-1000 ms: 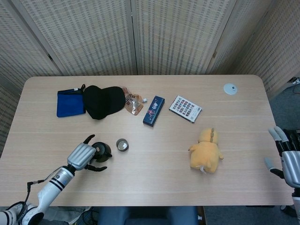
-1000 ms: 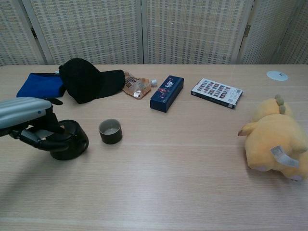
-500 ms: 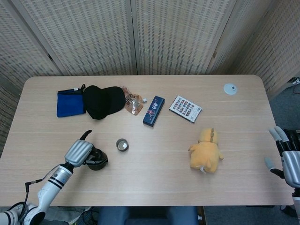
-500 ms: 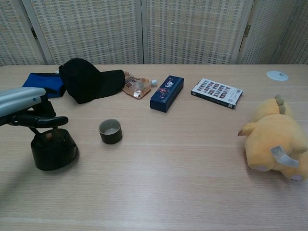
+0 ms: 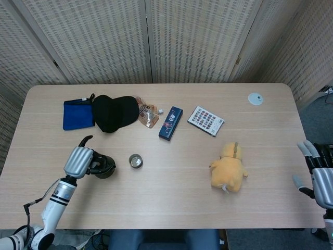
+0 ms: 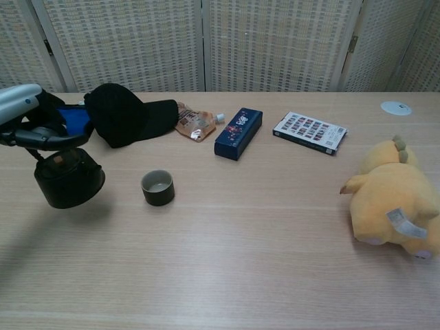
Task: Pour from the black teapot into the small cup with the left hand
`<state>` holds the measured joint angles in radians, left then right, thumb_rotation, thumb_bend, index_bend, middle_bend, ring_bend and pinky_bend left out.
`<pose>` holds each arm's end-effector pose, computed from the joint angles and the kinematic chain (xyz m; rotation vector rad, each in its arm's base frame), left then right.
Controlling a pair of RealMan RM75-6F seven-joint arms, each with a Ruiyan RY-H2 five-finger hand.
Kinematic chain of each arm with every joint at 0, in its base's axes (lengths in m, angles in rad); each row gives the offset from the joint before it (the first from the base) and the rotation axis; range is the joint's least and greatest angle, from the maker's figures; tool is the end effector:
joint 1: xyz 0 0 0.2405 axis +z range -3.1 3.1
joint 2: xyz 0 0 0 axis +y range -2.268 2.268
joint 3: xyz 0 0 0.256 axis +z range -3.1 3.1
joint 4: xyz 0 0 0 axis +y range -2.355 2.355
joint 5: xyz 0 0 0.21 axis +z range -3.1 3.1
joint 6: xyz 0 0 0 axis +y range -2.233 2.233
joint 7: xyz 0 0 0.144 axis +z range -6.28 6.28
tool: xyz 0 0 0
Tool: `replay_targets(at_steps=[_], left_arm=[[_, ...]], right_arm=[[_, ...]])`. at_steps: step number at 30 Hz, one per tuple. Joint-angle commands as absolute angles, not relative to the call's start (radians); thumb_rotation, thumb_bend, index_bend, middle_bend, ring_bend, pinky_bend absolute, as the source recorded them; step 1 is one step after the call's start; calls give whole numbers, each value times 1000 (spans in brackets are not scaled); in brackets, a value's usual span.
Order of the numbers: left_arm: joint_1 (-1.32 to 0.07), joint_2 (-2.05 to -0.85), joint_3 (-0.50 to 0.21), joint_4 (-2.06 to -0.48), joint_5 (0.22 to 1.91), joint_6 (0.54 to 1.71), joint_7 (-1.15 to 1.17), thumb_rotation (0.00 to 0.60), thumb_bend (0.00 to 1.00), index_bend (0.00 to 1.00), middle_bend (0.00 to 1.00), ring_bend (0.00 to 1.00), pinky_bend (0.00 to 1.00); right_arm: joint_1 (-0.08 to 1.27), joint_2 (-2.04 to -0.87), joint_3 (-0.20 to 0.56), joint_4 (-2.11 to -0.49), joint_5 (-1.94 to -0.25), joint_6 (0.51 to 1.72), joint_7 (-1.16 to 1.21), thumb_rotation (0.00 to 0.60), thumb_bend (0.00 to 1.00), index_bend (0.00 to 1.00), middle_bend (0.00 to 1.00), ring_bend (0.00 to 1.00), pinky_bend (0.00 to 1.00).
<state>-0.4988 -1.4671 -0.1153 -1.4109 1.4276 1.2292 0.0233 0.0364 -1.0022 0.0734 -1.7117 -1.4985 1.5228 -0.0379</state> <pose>-0.2199 0.3047 0.0398 -1.6616 -0.9212 -1.1302 -0.3032 -0.1701 0.1946 1.3457 -0.8439 0.8715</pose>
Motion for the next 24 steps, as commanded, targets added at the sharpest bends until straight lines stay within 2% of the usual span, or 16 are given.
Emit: replay_targets(at_steps=[1, 6, 14, 24], left_arm=[[-497, -1476, -139, -1403, 1403, 1237, 27, 237, 227, 1000, 1000, 943, 163], [-497, -1485, -162, -1390, 1381, 1249, 38, 253, 295, 1000, 1000, 948, 203], [-499, -1491, -178, -1369, 1371, 1257, 39, 478, 391, 1000, 1000, 951, 265], [-504, -1478, -179, -1369, 1387, 1261, 38, 486, 397, 1000, 1000, 950, 300]], right_arm=[[36, -1002, 73, -1712, -1499, 1523, -38, 600, 289, 0, 41, 0, 10], [37, -1002, 73, -1712, -1499, 1521, -39, 600, 289, 0, 41, 0, 10], [37, -1001, 74, -1711, -1499, 1521, -37, 600, 289, 0, 41, 0, 11], [34, -1002, 72, -1712, -1502, 1527, -36, 600, 289, 0, 41, 0, 11]])
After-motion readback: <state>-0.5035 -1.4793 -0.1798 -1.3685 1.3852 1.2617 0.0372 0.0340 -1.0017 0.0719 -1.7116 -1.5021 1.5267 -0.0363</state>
